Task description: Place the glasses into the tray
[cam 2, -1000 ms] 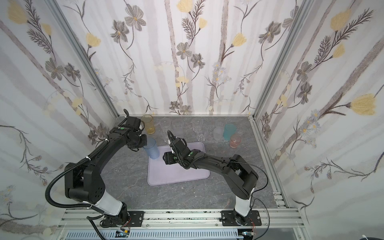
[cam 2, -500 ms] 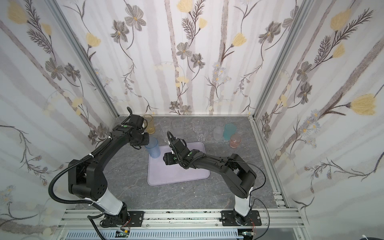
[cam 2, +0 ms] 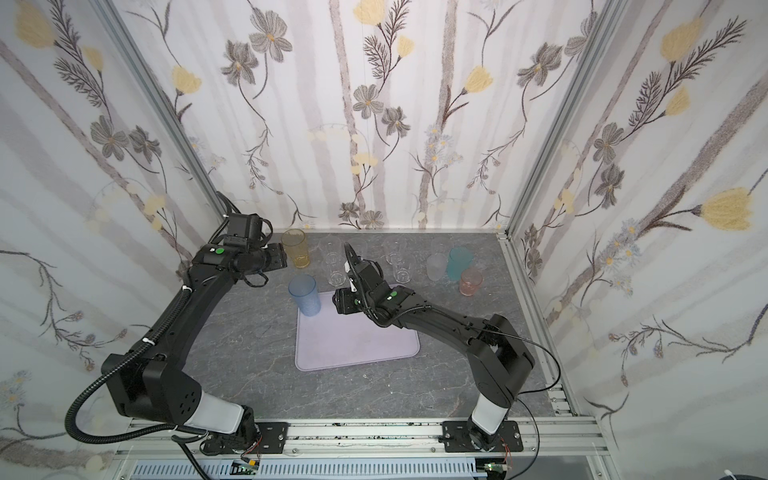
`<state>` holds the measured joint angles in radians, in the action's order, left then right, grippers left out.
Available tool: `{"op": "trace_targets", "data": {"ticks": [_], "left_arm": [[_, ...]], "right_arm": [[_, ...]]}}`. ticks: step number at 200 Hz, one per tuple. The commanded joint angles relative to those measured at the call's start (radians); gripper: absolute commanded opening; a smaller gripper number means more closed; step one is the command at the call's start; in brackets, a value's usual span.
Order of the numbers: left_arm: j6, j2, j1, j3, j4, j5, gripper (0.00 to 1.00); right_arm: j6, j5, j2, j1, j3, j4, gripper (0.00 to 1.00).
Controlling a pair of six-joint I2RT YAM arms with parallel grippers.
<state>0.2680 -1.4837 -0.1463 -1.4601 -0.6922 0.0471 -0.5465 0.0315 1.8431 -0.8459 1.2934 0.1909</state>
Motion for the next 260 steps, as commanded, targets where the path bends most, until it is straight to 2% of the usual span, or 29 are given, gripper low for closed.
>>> {"op": "trace_targets", "data": {"ticks": [1,20,37,62,104,144,181,220,260], "left_arm": [[0.070,-0.023,0.050,0.023,0.174,-0.007,0.71],[0.135,-0.118,0.120,-0.023,0.229,-0.074,0.70],[0.207,-0.185,0.180,-0.015,0.351,-0.204,0.65],[0.196,-0.298,0.188,-0.086,0.399,-0.249,0.62],[0.123,-0.436,0.186,-0.164,0.402,-0.239,0.60],[0.101,-0.495,0.183,-0.198,0.404,-0.182,0.56],[0.088,-0.560,0.178,-0.246,0.402,-0.197,0.51],[0.079,-0.610,0.170,-0.272,0.402,-0.204,0.45],[0.076,-0.627,0.163,-0.285,0.402,-0.188,0.33]], "right_arm": [[0.044,-0.073,-0.029,0.018,0.032,0.082,0.66],[0.045,-0.079,-0.037,0.018,0.041,0.083,0.66],[0.033,-0.063,-0.037,0.018,0.045,0.083,0.66],[0.019,-0.052,-0.042,0.018,0.043,0.081,0.65],[0.016,-0.050,-0.031,0.018,0.029,0.075,0.65],[0.011,-0.042,-0.009,0.018,0.035,0.060,0.65],[0.010,-0.039,0.010,0.018,0.040,0.059,0.65],[0.008,-0.045,0.015,0.018,0.034,0.056,0.65],[0.004,-0.047,0.018,0.018,0.028,0.053,0.65]]}}
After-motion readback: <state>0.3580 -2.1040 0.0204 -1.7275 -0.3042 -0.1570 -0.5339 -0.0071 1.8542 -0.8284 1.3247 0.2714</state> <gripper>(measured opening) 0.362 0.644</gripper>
